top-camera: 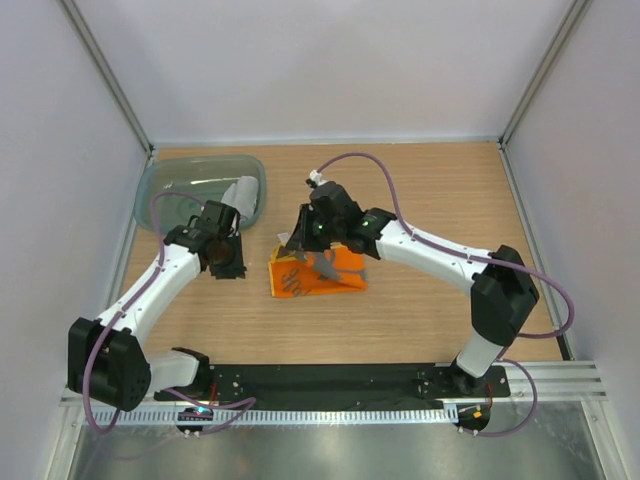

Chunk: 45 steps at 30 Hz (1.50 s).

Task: Roll the towels
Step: Fold the towel

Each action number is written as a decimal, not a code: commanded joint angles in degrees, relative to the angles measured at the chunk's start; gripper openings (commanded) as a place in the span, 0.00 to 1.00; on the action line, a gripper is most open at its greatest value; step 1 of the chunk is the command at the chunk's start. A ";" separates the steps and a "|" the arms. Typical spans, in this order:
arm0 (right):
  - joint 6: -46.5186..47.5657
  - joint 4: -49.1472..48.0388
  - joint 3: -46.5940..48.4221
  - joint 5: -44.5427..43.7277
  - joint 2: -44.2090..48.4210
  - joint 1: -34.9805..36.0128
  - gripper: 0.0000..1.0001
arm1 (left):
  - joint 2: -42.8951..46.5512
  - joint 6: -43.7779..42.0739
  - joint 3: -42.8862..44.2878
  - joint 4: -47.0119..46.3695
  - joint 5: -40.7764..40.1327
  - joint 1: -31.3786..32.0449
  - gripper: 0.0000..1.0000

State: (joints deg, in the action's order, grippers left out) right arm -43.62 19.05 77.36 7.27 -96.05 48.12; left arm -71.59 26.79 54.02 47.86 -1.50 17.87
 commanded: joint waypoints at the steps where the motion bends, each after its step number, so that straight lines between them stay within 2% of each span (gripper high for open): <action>1: -1.64 -5.33 1.92 -2.87 -1.50 1.54 0.01 | 1.46 0.37 -0.32 -0.66 -0.61 -0.12 0.25; 5: -2.35 -7.01 0.60 -3.40 -4.13 4.26 0.01 | 1.37 0.28 -0.23 -0.66 -0.70 -0.12 0.25; 8: -3.05 -8.85 -1.25 -4.28 -7.03 7.25 0.07 | 1.45 0.29 -0.23 -0.57 -0.87 -0.11 0.25; 9: -3.23 -9.11 -2.12 -4.37 -7.74 8.65 0.15 | 1.37 0.28 -0.23 -0.57 -0.88 -0.11 0.25; 11: -4.19 -9.90 -2.92 -4.28 -10.19 9.71 0.22 | 1.37 0.37 -0.23 -0.66 -0.96 -0.20 0.25; 12: -4.46 -11.39 -3.70 -4.19 -11.08 10.15 0.38 | 1.28 0.29 -0.23 -0.66 -0.96 -0.20 0.25; 13: -4.81 -12.10 -3.97 -4.02 -11.70 10.68 0.45 | 1.19 0.37 -0.23 -0.57 -1.05 -0.20 0.25; 18: -4.90 -13.25 -3.01 -3.49 -12.76 10.77 0.63 | 0.84 0.46 -0.23 -0.48 -1.49 -0.11 0.25; 22: -1.92 -8.95 -0.73 -6.12 -8.90 10.68 0.70 | 0.49 0.46 -0.32 -0.39 -1.93 -0.11 0.25; 26: -0.42 -6.31 -1.77 -7.00 -2.23 9.72 0.73 | -0.30 0.55 -0.23 -0.39 -1.93 -0.20 0.25; 30: -0.07 -4.99 -6.69 -9.02 3.76 7.26 0.75 | -3.02 2.04 0.47 -0.66 -1.41 -0.20 0.25; 33: -0.33 -5.77 -11.96 -8.68 6.57 4.02 0.73 | -5.66 4.93 1.09 -1.88 2.97 -0.11 0.24; 35: -1.38 -8.57 -16.42 -4.82 7.54 1.73 0.69 | -6.71 6.95 1.18 -3.46 6.66 -0.11 0.24; 38: -1.74 -13.14 -21.18 -1.57 7.37 -1.35 0.62 | -8.03 9.33 1.70 -5.58 9.40 -0.11 0.24; 45: -0.94 -18.60 -25.24 0.73 1.93 -2.59 0.56 | -13.13 11.27 2.23 -6.20 8.35 0.24 0.23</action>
State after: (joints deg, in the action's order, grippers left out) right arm -45.17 6.76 52.51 5.74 -93.45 45.19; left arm -83.37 36.05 54.65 43.33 5.58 17.89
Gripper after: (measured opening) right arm 0.570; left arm 0.234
